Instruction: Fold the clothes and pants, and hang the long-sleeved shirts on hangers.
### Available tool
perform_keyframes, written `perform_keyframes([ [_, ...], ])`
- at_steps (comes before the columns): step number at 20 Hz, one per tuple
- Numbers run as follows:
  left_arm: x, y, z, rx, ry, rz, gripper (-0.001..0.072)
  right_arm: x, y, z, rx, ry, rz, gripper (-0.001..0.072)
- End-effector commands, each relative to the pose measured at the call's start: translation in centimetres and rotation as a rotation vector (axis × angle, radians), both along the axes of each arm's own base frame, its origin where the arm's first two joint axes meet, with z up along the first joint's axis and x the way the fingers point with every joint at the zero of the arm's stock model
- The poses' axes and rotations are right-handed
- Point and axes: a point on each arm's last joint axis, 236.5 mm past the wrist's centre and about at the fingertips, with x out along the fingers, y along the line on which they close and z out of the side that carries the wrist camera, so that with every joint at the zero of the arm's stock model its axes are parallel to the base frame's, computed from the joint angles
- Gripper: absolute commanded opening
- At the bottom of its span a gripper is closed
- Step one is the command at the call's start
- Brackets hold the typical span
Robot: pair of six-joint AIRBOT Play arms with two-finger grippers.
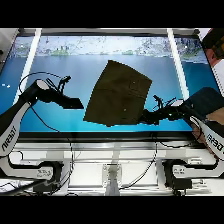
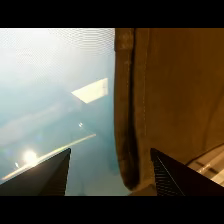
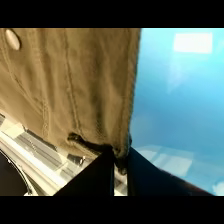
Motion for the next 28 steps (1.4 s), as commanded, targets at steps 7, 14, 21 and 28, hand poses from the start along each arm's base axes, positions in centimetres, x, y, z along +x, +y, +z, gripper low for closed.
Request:
perform_keyframes([
  [7, -3.5, -2.0, -2.5, -0.060, 0.058, -0.025, 0.0579, 2.0, 1.7, 4.9, 0.086, -0.177, 0.009, 0.0038],
  [14, -4.5, -6.3, -2.9, -0.042, -0.010, -0.170, 0.0450, 3.1, 2.5, 6.6, 0.142, -0.217, -0.027, 0.0038],
  [21, -0.3, -7.3, 6.6, -0.120, -0.184, -0.221, 0.0033, 6.9, 2.8, 17.7, 0.147, -0.522, 0.093, 0.0038],
  [28, -1.3, -4.2, 34.4, -0.098, -0.909, -0.190, 0.0033, 4.0, 3.2, 38.4, 0.083, -1.037, 0.278, 0.0038],
])
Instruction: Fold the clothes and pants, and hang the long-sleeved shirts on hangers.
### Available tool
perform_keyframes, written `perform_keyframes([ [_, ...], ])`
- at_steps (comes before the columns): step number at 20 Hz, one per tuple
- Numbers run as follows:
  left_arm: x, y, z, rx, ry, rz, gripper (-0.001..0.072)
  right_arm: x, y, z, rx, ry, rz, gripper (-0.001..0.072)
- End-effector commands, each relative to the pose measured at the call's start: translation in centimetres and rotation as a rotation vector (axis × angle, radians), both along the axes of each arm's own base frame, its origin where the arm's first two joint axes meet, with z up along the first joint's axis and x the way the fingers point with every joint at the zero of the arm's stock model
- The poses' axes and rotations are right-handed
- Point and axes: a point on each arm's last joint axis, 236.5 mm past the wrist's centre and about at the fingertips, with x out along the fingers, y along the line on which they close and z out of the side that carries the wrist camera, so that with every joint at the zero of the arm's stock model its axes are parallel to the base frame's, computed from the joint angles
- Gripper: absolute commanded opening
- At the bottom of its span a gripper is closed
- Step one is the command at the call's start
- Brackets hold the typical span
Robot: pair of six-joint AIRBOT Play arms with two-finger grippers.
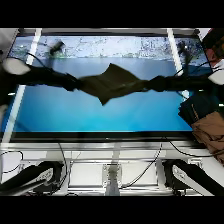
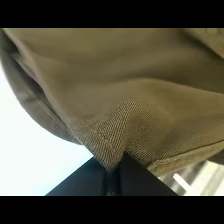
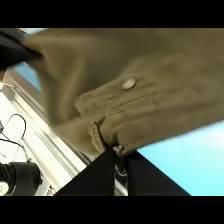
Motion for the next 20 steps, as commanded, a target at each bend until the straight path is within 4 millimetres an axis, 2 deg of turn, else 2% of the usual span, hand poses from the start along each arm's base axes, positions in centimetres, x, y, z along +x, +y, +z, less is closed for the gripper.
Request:
perform_keyframes([
  [1, -4.9, 1.9, 13.0, -0.021, -0.362, 0.055, 0.0033, -3.9, 0.2, 10.6, -0.037, -0.287, 0.039, 0.0037],
  [3, -9.1, 2.7, 18.0, -0.030, -0.536, 0.088, 0.0033, -7.0, 0.4, 15.5, -0.035, -0.423, 0.029, 0.0037],
  [5, -13.6, 3.1, 22.5, -0.054, -0.709, 0.120, 0.0032, -10.3, 0.5, 18.9, -0.018, -0.514, 0.011, 0.0037],
  [7, -17.1, 3.8, 26.5, -0.110, -0.857, 0.178, 0.0031, -12.6, 0.5, 20.3, -0.008, -0.553, -0.010, 0.0037],
  [8, -18.3, 3.9, 27.4, -0.140, -0.875, 0.196, 0.0031, -13.0, 0.5, 20.3, 0.010, -0.528, -0.025, 0.0037],
  [9, -18.6, 3.8, 27.1, -0.161, -0.844, 0.203, 0.0030, -12.8, 0.5, 19.8, 0.022, -0.498, -0.033, 0.0037],
  [11, -16.8, 3.5, 24.2, -0.199, -0.682, 0.226, 0.0030, -11.1, 0.3, 17.5, 0.045, -0.403, -0.060, 0.0037],
  [12, -15.1, 3.4, 21.5, -0.198, -0.580, 0.234, 0.0030, -9.9, 0.2, 15.6, 0.054, -0.339, -0.075, 0.0037],
  [14, -11.3, 3.4, 15.1, -0.179, -0.395, 0.254, 0.0030, -6.8, -0.3, 11.3, 0.074, -0.227, -0.131, 0.0037],
  [17, -5.3, 3.7, 4.7, -0.160, -0.168, 0.322, 0.0032, 0.2, -2.7, 3.2, 0.118, -0.094, -0.348, 0.0037],
  [20, 0.1, 2.0, -4.3, -0.210, -0.022, 0.391, 0.0032, 6.1, -5.3, -5.0, 0.103, -0.041, -0.586, 0.0038],
])
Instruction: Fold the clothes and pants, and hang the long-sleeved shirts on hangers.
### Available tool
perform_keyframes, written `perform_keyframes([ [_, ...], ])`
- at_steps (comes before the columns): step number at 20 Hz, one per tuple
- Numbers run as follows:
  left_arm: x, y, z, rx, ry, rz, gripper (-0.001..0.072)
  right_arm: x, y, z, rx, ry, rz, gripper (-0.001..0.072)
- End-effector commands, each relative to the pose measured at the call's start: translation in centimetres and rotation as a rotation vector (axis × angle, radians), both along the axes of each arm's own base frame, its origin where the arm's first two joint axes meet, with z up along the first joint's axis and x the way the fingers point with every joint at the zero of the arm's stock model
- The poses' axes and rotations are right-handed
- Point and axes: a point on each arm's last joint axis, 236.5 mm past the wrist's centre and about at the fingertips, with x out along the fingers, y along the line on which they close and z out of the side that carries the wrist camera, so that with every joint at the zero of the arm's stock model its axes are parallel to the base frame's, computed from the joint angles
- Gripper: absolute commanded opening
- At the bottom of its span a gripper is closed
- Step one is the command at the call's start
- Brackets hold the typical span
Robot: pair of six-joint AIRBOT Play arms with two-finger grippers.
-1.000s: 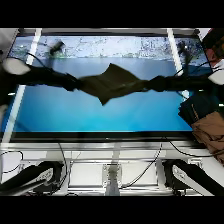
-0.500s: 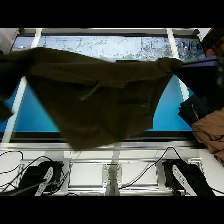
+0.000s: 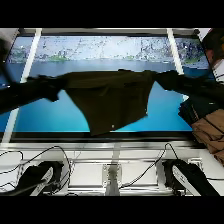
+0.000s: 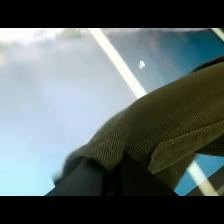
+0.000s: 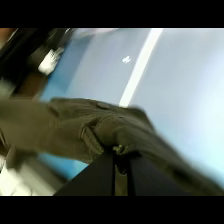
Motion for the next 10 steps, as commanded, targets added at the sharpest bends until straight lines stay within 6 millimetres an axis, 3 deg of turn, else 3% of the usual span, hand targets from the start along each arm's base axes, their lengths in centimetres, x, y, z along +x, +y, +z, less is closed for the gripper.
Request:
perform_keyframes([
  [1, 5.4, -1.8, -10.4, -0.077, 0.171, 0.085, 0.0032, 6.6, -3.8, -8.6, -0.007, 0.051, -0.291, 0.0038],
  [4, 8.0, -4.5, -15.5, -0.149, 0.282, 0.141, 0.0032, 8.8, -4.5, -12.8, -0.045, 0.118, -0.328, 0.0038],
  [7, 5.6, -7.3, -18.7, -0.130, 0.408, 0.038, 0.0030, 7.7, -4.5, -15.9, -0.204, 0.156, -0.235, 0.0036],
  [10, 2.6, -6.2, -21.3, 0.021, 0.489, -0.060, 0.0030, 3.8, -5.4, -19.6, -0.439, 0.265, -0.068, 0.0036],
])
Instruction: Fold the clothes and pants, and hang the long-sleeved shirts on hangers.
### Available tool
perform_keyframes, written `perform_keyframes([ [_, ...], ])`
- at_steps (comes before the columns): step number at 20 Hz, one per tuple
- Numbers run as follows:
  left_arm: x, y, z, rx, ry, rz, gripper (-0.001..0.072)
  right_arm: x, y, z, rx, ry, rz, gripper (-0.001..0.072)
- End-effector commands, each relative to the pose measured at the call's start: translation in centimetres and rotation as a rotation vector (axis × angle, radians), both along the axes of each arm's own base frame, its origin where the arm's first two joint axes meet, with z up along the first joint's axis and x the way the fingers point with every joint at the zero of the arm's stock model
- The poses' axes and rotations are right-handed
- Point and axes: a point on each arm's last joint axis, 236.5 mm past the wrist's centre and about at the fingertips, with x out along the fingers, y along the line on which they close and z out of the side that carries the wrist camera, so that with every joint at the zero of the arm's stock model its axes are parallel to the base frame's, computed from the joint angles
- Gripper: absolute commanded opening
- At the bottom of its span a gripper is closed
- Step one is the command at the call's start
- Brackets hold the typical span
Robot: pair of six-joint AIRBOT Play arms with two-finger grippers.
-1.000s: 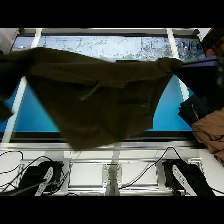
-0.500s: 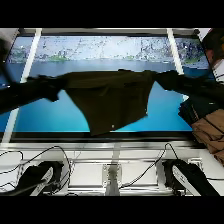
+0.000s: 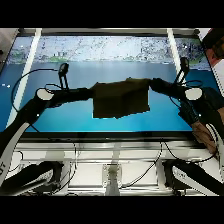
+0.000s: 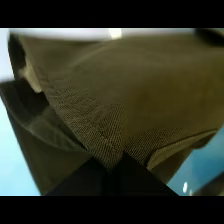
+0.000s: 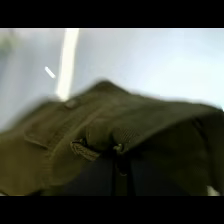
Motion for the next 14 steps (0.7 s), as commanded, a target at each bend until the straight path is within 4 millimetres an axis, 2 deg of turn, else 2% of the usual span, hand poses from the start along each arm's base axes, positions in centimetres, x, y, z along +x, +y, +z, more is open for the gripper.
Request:
perform_keyframes([
  [1, -3.0, 1.1, -4.1, 0.110, 0.149, -0.076, 0.0030, -4.1, -2.2, -5.2, -0.242, 0.197, 0.135, 0.0036],
  [3, -4.4, 2.8, -5.7, 0.182, 0.238, -0.071, 0.0030, -7.0, -4.1, -7.1, -0.336, 0.331, 0.166, 0.0036],
  [4, -5.0, 3.2, -6.1, 0.210, 0.258, -0.085, 0.0030, -7.9, -4.3, -7.5, -0.348, 0.369, 0.179, 0.0036],
  [6, -6.1, 2.8, -6.5, 0.220, 0.289, -0.122, 0.0031, -9.0, -3.9, -7.8, -0.331, 0.415, 0.199, 0.0037],
  [8, -6.5, 2.4, -6.8, 0.222, 0.300, -0.138, 0.0032, -9.2, -3.6, -7.8, -0.318, 0.423, 0.201, 0.0041],
  [9, -6.6, 2.3, -6.9, 0.223, 0.301, -0.141, 0.0059, -9.0, -3.6, -7.7, -0.317, 0.414, 0.197, 0.0158],
  [10, -6.6, 2.3, -6.8, 0.223, 0.302, -0.144, 0.0269, -8.7, -3.6, -7.6, -0.318, 0.403, 0.192, 0.0418],
  [11, -6.7, 2.3, -6.8, 0.223, 0.305, -0.147, 0.0674, -8.5, -3.7, -7.4, -0.322, 0.396, 0.192, 0.0593],
  [13, -6.7, 2.3, -6.8, 0.223, 0.304, -0.145, 0.0693, -7.2, -4.9, -6.2, -0.385, 0.354, 0.184, 0.0582],
  [14, -6.7, 2.4, -6.8, 0.223, 0.304, -0.143, 0.0693, -6.0, -6.1, -5.1, -0.418, 0.321, 0.139, 0.0545],
])
